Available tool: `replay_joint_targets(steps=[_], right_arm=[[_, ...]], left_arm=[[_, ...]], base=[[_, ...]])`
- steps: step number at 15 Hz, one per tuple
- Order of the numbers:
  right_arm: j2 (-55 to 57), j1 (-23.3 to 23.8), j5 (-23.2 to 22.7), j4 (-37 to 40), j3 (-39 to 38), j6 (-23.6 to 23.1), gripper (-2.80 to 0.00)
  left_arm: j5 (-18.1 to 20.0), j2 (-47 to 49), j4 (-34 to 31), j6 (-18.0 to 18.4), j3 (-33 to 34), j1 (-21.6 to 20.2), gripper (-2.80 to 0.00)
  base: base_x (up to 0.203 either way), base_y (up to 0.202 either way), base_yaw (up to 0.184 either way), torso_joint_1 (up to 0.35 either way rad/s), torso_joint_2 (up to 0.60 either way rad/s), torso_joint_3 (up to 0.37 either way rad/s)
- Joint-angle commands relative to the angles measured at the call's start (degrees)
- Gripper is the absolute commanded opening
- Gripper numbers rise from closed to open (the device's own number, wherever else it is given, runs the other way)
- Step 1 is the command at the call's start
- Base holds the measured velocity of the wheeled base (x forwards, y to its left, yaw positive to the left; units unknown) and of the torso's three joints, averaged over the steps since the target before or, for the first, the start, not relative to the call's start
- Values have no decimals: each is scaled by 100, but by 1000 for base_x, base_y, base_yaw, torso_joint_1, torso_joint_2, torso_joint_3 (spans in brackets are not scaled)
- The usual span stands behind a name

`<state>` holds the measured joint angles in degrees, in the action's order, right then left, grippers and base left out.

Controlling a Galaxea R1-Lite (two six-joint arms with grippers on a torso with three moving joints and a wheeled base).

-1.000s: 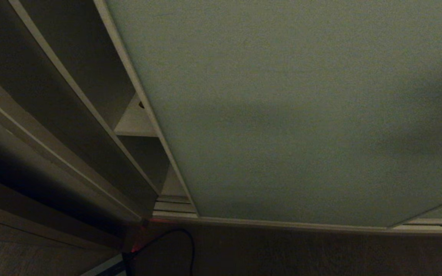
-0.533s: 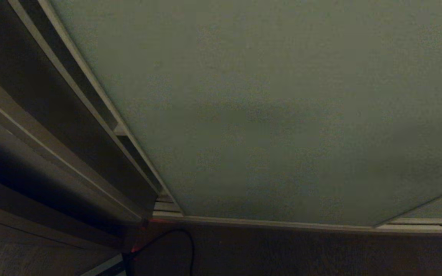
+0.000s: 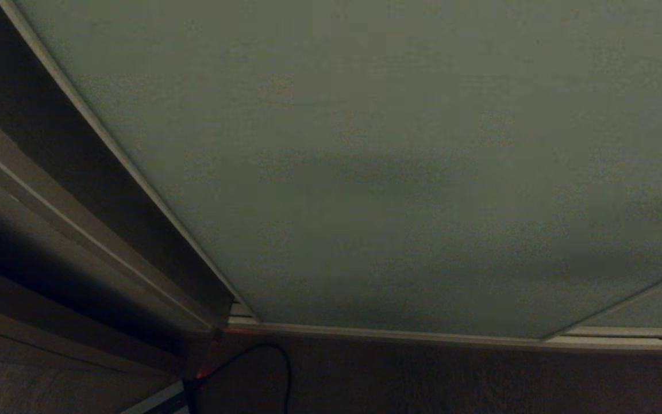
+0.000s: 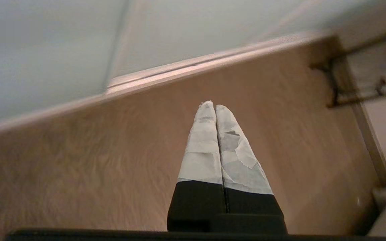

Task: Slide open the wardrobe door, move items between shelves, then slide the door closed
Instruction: Close the door

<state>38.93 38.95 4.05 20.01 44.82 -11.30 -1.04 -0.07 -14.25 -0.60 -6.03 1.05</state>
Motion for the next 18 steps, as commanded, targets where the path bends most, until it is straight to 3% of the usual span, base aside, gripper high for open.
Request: replay_joint_targets(steps=[1,6,10,13,17,18], right_arm=[[364,600,-306,-133,-61,3,-280],[1061,1775,-1138,-1081,27,44,-280],[1194,1790,-1683,-1127,70,47,-280],[1022,822,-1500,-1126,-54,216,-280],[417,-1239,-392,-1093,-355,804,-280],[225,-1577,-194,-1086,-451,868,-280]], left_arm=[[-2,-1,-8,-2,-3,1,-280],[-2,-1,-8,-2,3,1,-280],[-2,-1,-8,-2,-3,1,-280],[-2,-1,-8,-2,2,1,-280],[-2,-1,-8,-2,-2,1,-280],[-2,-1,-8,-2,-3,1,-280]], base=[[0,0,0,0,0,0],[0,0,0,0,0,0],[0,0,0,0,0,0],[0,0,0,0,0,0],[0,0,0,0,0,0],[0,0,0,0,0,0]])
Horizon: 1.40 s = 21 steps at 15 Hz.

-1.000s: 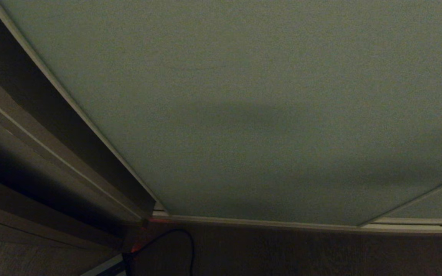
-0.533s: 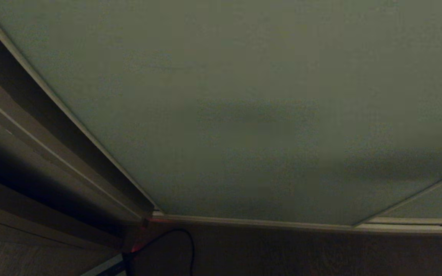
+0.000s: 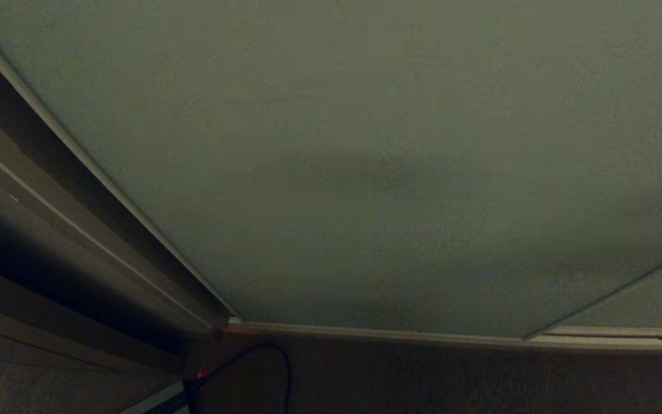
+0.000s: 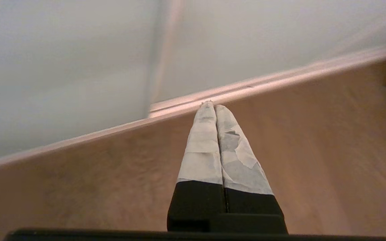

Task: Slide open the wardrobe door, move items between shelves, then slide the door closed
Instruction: Close the door

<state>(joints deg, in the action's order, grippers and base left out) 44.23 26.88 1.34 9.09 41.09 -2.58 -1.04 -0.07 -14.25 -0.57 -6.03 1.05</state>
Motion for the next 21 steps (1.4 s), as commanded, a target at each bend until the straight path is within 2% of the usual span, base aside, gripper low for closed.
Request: replay_joint_targets(steps=[1,4,7,10,13,16,18,21], right_arm=[[-475,-585,264,2,-167,45,-280],[-1037,-1251,500,-24,-576,-5,-280],[-2083,-1806,545,-3,-1277,-595,-280],[-2760,-2352,580,-6,-2093,-719,-280],[-3112,-2409,629,-253,-3081,-492,-280],[-3317,-2550,665,-269,-3238,-140,-280],[-3549,-2664,687,-86,-3332,303,-280],[-4426,-2661,437,-316,-3654,392,-280]], left_arm=[[-2,-1,-8,-4,6,1,-280],[-2,-1,-8,-4,-2,1,-280],[-2,-1,-8,-4,-3,1,-280],[-2,-1,-8,-4,-3,1,-280],[-2,-1,-8,-4,0,1,-280],[-2,-1,-8,-4,1,1,-280],[-2,-1,-8,-4,-3,1,-280],[-2,-1,-8,-4,4,1,-280]], base=[[0,0,0,0,0,0],[0,0,0,0,0,0],[0,0,0,0,0,0],[0,0,0,0,0,0],[0,0,0,0,0,0],[0,0,0,0,0,0],[0,0,0,0,0,0],[0,0,0,0,0,0]])
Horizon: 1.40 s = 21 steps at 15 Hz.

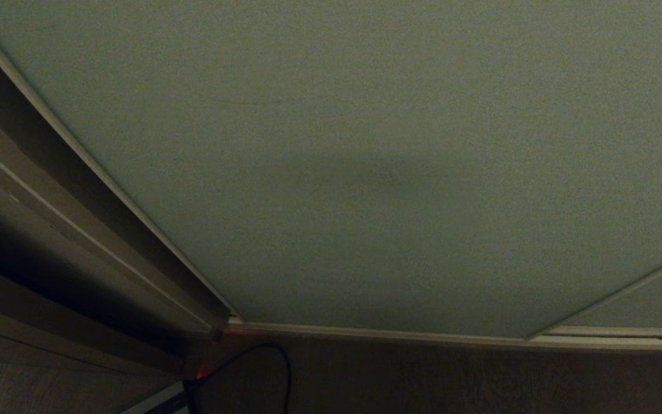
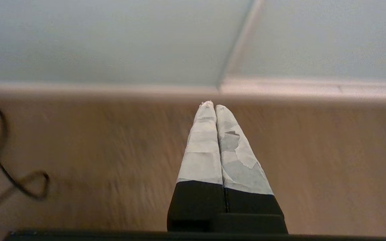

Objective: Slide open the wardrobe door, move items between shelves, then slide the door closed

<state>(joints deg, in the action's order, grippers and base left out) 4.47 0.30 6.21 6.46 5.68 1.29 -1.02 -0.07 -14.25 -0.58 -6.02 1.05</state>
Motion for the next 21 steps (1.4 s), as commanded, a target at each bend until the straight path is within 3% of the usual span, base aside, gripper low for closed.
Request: replay_joint_targets(steps=[1,2,7,17,21], right_arm=[[-477,-4,-321,-413,-366,12,-280],[-460,-4,-546,-856,-598,-11,-280],[-454,-4,-814,-601,-594,-894,-280],[-456,-4,-680,-585,-594,-346,-280],[-456,-4,-710,-569,-594,-525,-280]], left_arm=[[-3,-1,-8,-3,-4,1,-280],[-3,-1,-8,-3,-1,1,-280],[-3,-1,-8,-3,-2,1,-280],[-3,-1,-8,-3,-5,1,-280],[-3,-1,-8,-3,-1,1,-280]], base=[[0,0,0,0,0,0],[0,0,0,0,0,0],[0,0,0,0,0,0],[0,0,0,0,0,0],[0,0,0,0,0,0]])
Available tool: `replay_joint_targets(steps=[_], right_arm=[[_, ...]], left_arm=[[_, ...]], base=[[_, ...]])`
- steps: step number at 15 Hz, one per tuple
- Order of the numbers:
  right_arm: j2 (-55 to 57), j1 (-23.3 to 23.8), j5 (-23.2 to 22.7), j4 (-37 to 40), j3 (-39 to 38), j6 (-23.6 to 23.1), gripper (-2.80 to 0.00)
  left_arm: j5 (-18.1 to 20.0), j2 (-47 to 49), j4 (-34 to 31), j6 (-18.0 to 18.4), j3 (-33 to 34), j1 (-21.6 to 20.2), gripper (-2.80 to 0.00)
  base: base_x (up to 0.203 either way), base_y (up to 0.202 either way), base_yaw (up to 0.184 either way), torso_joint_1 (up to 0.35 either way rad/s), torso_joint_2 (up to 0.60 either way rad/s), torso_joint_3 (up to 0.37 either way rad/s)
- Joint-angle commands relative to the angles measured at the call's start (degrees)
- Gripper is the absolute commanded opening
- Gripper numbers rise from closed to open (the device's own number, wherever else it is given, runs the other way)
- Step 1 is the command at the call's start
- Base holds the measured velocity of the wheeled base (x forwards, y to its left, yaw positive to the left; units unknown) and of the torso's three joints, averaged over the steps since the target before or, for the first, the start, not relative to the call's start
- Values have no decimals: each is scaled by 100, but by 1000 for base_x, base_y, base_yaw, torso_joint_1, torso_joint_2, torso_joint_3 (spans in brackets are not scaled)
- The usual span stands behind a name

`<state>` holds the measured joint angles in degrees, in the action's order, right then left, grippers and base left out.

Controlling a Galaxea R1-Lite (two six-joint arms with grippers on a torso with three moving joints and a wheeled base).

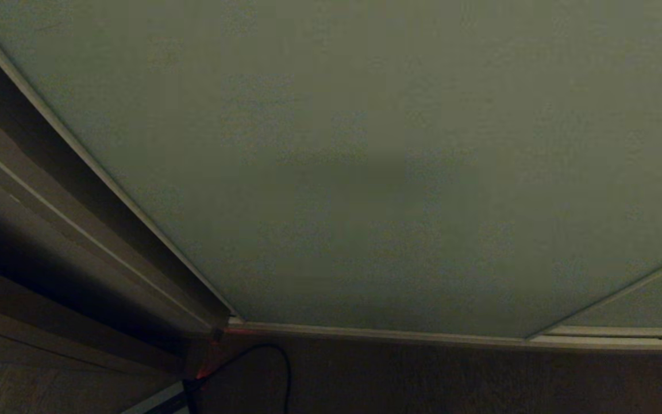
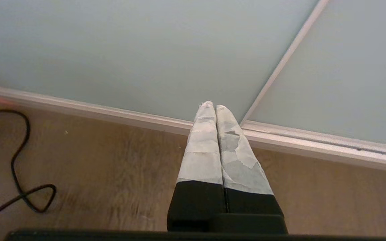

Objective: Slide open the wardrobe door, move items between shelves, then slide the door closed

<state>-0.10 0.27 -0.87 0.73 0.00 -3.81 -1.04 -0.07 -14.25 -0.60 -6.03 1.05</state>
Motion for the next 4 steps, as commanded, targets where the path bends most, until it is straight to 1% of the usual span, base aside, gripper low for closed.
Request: replay_joint_targets(steps=[1,3,4], right_arm=[[1,0,25,9,-26,93,-280],[1,0,-13,20,-26,57,-280],[1,0,-31,9,-26,-118,-280]], left_arm=[[-2,-1,-8,-2,0,1,-280],[-2,-1,-8,-2,5,1,-280],[-2,-1,-8,-2,4,1,-280]], base=[[0,0,0,0,0,0],[0,0,0,0,0,0],[0,0,0,0,0,0]])
